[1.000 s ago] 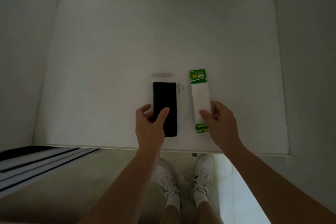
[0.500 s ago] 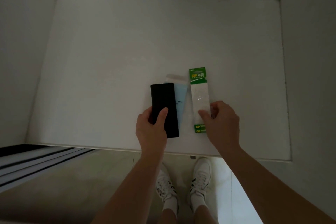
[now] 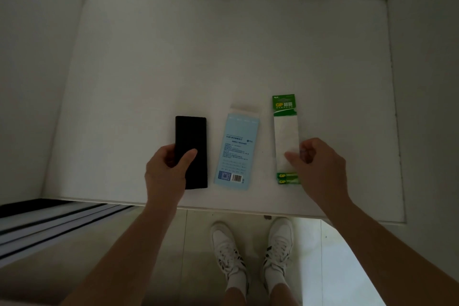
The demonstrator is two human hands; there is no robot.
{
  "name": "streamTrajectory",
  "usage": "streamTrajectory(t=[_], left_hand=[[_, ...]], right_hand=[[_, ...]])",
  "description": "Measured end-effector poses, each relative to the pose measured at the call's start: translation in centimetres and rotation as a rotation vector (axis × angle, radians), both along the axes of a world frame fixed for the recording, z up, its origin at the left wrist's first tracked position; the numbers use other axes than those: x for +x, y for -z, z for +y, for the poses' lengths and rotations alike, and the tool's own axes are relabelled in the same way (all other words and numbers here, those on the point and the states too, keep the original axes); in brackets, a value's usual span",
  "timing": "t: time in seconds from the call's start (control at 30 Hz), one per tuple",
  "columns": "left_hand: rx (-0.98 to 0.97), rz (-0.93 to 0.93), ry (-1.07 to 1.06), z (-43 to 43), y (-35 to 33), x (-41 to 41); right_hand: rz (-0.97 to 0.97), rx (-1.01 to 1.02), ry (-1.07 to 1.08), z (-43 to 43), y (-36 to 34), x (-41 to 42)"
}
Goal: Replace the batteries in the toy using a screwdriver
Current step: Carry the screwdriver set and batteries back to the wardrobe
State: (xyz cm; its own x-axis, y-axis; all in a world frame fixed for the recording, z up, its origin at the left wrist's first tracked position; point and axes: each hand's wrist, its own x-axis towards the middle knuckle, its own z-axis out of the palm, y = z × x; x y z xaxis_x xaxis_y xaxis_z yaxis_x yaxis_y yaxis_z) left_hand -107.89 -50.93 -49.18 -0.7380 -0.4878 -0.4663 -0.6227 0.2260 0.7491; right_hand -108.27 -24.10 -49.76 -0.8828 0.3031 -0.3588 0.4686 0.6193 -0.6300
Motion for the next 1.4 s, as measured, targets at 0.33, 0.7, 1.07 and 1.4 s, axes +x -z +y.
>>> streamTrajectory(t=[0.33,0.7,1.07,1.4], left_hand=[[-0.342,0.051,0.173,0.4,0.6,-0.4],[-0.798,0.474,1.002,1.4,-0.4,2.3],[-0.841,0.388,1.262,4.6,1.9,4.2],[-0.788,0.328,1.163,6.4,1.9,3.6]], right_hand=[[-0.015,0.082,-0.006,-0.3,-0.1,0.0],[0.39,0.347,-0.421,1.3,-1.7,3.2],[0.36,0.382,-0.652,1.7,1.2,6.6],[0.453,0.34,-0.632,0.8,1.9,4.5]])
